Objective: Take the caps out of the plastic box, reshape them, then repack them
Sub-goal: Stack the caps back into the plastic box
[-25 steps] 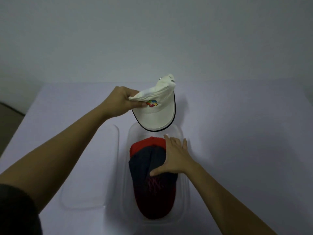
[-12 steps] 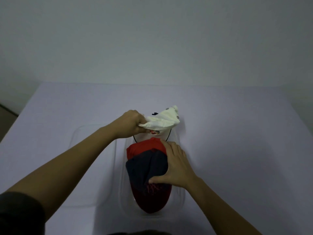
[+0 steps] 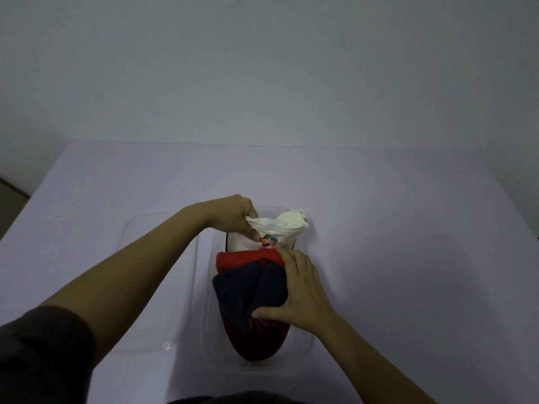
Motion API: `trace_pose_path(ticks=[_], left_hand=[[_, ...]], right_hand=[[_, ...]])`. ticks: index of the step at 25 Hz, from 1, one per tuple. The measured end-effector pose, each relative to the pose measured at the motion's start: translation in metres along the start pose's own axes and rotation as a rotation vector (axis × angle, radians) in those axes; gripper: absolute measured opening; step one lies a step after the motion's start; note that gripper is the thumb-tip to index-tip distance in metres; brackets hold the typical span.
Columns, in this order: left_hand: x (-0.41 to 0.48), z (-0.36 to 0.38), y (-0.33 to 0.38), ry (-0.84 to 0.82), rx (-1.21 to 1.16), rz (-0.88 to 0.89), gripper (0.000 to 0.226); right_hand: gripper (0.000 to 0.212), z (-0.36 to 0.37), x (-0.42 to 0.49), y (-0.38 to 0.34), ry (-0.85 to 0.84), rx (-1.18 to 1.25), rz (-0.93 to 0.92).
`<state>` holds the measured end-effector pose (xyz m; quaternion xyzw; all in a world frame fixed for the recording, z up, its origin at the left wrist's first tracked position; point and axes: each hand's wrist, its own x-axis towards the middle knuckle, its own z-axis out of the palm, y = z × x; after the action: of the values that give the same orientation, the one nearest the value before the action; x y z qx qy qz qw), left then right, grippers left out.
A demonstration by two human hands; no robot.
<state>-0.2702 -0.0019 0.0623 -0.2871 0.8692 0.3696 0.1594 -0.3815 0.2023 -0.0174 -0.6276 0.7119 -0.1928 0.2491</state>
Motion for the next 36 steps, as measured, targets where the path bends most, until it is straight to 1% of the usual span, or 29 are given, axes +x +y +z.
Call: trace_pose_path(ticks=[3, 6, 7, 10, 12, 14, 15, 16, 17, 19, 21, 22, 24, 26, 27, 29, 31, 33, 35, 36], left_hand=[[0.020, 0.004, -0.017, -0.030, -0.084, -0.092, 0.017], [0.033, 0.011, -0.023, -0.141, -0.137, -0.168, 0.009], [0.035, 0.012, -0.024, -0.199, -0.177, -0.211, 0.007], [0.036, 0.014, -0.028, -0.373, -0.217, -0.302, 0.017], [0.037, 0.017, -0.032, -0.399, -0.214, -0.331, 0.020], [0.037, 0.021, -0.034, -0.337, -0.203, -0.336, 0.025], [0.037, 0.022, -0.036, -0.278, -0.186, -0.325, 0.027], [0.036, 0.023, -0.039, -0.218, -0.152, -0.303, 0.023], [0.035, 0.023, -0.041, -0.165, -0.126, -0.272, 0.020], [0.030, 0.020, -0.047, -0.092, -0.131, -0.221, 0.034], [0.021, 0.019, -0.050, -0.030, -0.110, -0.184, 0.037], [0.016, 0.020, -0.051, 0.004, -0.063, -0.162, 0.035], [0.006, 0.024, -0.053, 0.050, -0.020, -0.141, 0.040], [-0.001, 0.031, -0.058, 0.105, -0.044, -0.139, 0.043], [0.000, 0.035, -0.061, 0.146, -0.043, -0.130, 0.038], [0.005, 0.041, -0.063, 0.227, 0.005, -0.109, 0.027], [0.014, 0.045, -0.062, 0.309, 0.012, -0.104, 0.022], [0.024, 0.047, -0.062, 0.411, -0.027, -0.140, 0.021], [0.030, 0.047, -0.063, 0.489, -0.018, -0.203, 0.023], [0.029, 0.049, -0.063, 0.513, -0.010, -0.223, 0.026]], right_hand=[[0.113, -0.002, 0.005, 0.002, -0.029, 0.044, -0.045], [0.105, -0.004, 0.007, 0.006, -0.073, 0.018, -0.137], [0.105, -0.005, 0.007, 0.007, -0.073, 0.000, -0.137], [0.106, -0.011, 0.011, 0.008, -0.075, -0.062, -0.084], [0.109, -0.013, 0.014, 0.007, -0.098, -0.077, -0.078], [0.106, -0.014, 0.020, 0.012, -0.072, 0.050, -0.042], [0.097, -0.016, 0.026, 0.017, -0.020, 0.161, 0.009], [0.087, -0.019, 0.033, 0.025, 0.036, 0.251, 0.067], [0.077, -0.024, 0.042, 0.035, 0.075, 0.286, 0.108], [0.060, -0.031, 0.059, 0.050, 0.057, 0.188, 0.122], [0.045, -0.032, 0.071, 0.057, -0.010, 0.084, 0.087], [0.044, -0.031, 0.075, 0.058, -0.041, 0.064, 0.069], [0.054, -0.027, 0.083, 0.061, -0.085, 0.040, 0.051], [0.059, -0.024, 0.090, 0.064, -0.062, -0.015, 0.051], [0.059, -0.024, 0.094, 0.065, -0.041, -0.045, 0.048], [0.053, -0.028, 0.103, 0.061, -0.047, -0.106, 0.038], [0.039, -0.031, 0.110, 0.057, -0.065, -0.228, 0.042], [0.032, -0.033, 0.116, 0.051, -0.047, -0.335, 0.112], [0.032, -0.031, 0.119, 0.048, -0.015, -0.338, 0.181], [0.032, -0.028, 0.119, 0.047, 0.025, -0.291, 0.166]])
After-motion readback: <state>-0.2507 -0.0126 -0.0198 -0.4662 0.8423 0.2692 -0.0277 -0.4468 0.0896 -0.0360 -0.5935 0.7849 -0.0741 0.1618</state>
